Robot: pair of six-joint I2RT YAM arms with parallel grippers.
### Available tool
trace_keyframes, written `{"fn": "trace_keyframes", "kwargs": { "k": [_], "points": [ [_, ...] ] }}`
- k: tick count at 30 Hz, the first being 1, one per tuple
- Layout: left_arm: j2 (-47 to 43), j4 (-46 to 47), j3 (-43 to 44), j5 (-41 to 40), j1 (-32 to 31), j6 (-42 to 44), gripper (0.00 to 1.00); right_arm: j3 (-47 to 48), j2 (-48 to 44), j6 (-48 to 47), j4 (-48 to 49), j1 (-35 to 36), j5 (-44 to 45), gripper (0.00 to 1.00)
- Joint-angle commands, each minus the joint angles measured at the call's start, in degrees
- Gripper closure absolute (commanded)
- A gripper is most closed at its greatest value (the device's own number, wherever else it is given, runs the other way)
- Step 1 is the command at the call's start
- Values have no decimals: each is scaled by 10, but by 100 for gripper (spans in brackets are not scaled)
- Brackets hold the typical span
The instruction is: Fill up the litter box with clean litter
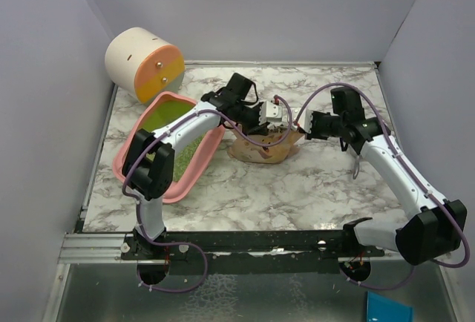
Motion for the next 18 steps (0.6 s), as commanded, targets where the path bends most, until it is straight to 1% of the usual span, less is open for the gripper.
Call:
{"fn": "trace_keyframes", "kwargs": {
  "k": [1, 10, 15, 18],
  "points": [
    [-33, 11, -15, -24, -7, 4, 100, 14, 1, -6, -2, 8, -4, 99],
    [-47, 16, 6, -40, -27, -4, 100, 8, 6, -21, -2, 27, 12, 99],
    [-54, -1, 16, -50, -43, 8, 100, -16, 7, -28, 26, 35, 23, 99],
    [-64, -1, 10, -57, -49, 13, 100, -32, 10, -30, 45, 37, 12, 99]
  ]
}}
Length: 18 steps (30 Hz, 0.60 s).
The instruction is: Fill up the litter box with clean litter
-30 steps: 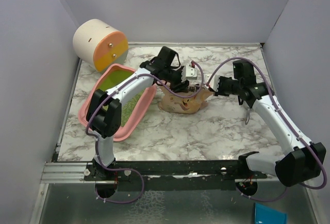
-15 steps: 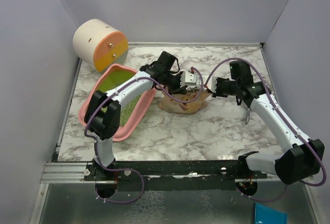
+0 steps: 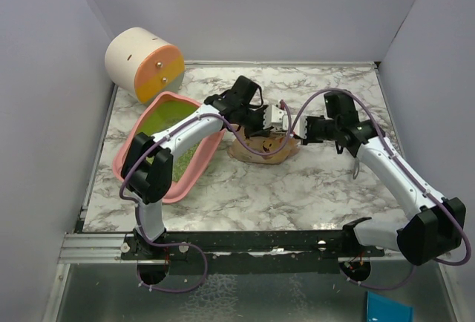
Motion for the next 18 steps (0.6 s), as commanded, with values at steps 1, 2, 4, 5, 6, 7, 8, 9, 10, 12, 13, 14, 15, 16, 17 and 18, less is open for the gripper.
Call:
{"fn": "trace_keyframes", "kwargs": {
  "k": [1, 2, 4, 5, 6, 7, 8, 9, 10, 12, 13, 14, 15, 16, 17, 18],
  "points": [
    [-47, 0, 18, -7, -21, 17, 100, -24, 10, -6, 41, 7, 6, 99],
    [-48, 0, 16, -11, -22, 19, 100, -26, 14, -5, 39, 8, 5, 99],
    [-52, 0, 14, -13, -23, 20, 100, -30, 21, -3, 41, 11, 2, 99],
    [-54, 0, 14, -12, -23, 21, 100, -33, 24, -2, 45, 13, 3, 99],
    [-54, 0, 15, -9, -24, 22, 100, -33, 28, -2, 47, 14, 0, 99],
    [-54, 0, 16, -7, -24, 22, 100, -35, 31, -3, 52, 16, -4, 99],
    [-53, 0, 17, -5, -25, 21, 100, -36, 34, -2, 58, 18, -8, 99],
    [-52, 0, 19, -8, -26, 21, 100, -36, 39, -2, 58, 21, -11, 99],
    [-51, 0, 22, -12, -28, 20, 100, -35, 43, -1, 56, 24, -11, 99],
    [-48, 1, 24, -16, -31, 20, 100, -32, 53, -1, 44, 31, -8, 99],
    [-48, 5, 24, -18, -33, 17, 100, -33, 56, 1, 41, 35, -6, 99],
    [-48, 11, 23, -19, -34, 15, 100, -35, 58, 4, 37, 38, -4, 99],
    [-49, 16, 22, -22, -36, 11, 100, -37, 58, 6, 34, 41, -3, 99],
    [-49, 21, 22, -27, -37, 8, 97, -41, 57, 8, 35, 42, 0, 99],
    [-50, 25, 21, -33, -37, 3, 93, -46, 54, 10, 37, 42, 1, 99],
    [-51, 25, 20, -38, -37, 1, 92, -50, 51, 13, 39, 42, 3, 99]
  ]
}}
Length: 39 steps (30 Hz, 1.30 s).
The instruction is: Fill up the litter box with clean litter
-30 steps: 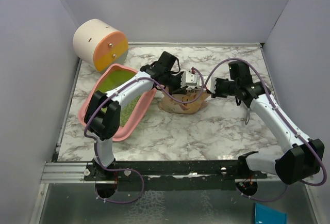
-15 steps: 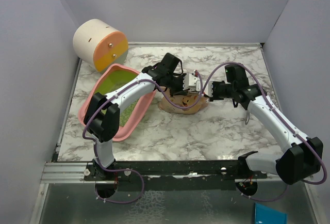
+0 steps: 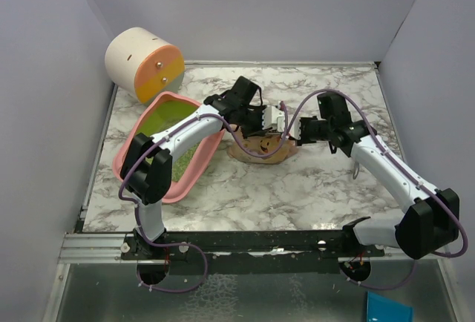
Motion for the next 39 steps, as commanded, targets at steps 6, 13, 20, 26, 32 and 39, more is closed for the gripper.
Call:
{"fn": "trace_keyframes", "kwargs": {
  "k": [6, 13, 20, 26, 32, 39],
  "points": [
    [-82, 44, -42, -66, -31, 21, 83, -27, 6, 20, -12, 23, 27, 99],
    [-137, 65, -136, -110, -24, 43, 85, -24, 6, 20, -15, 23, 32, 99],
    [-126, 49, -129, -107, -24, 31, 99, -28, 5, 24, -12, 23, 37, 99],
    [-125, 57, -102, -72, -23, 14, 100, -36, 9, 26, -8, 23, 43, 99],
    [-121, 61, -60, -6, -23, -7, 100, -55, 38, 30, 34, 26, 59, 99],
    [-115, 65, -32, 48, -23, -23, 100, -64, 53, 40, 43, 28, 71, 99]
  ]
}}
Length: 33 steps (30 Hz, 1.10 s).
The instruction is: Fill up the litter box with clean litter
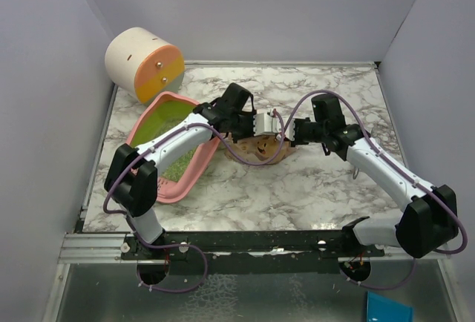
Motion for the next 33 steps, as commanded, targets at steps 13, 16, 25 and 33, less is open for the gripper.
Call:
{"fn": "trace_keyframes", "kwargs": {
  "k": [13, 16, 25, 33],
  "points": [
    [-75, 128, -3, 92, -4, -105, 83, -35, 1, 17, -53, 2, 116, 99],
    [-120, 168, -47, 106, 16, -138, 79, -29, 4, 15, -60, 2, 116, 99],
    [-210, 233, -137, 119, 49, -194, 75, -28, 4, 16, -62, 2, 110, 99],
    [-233, 251, -159, 128, 62, -221, 74, 10, 30, 1, -82, 2, 94, 99]
  ]
}}
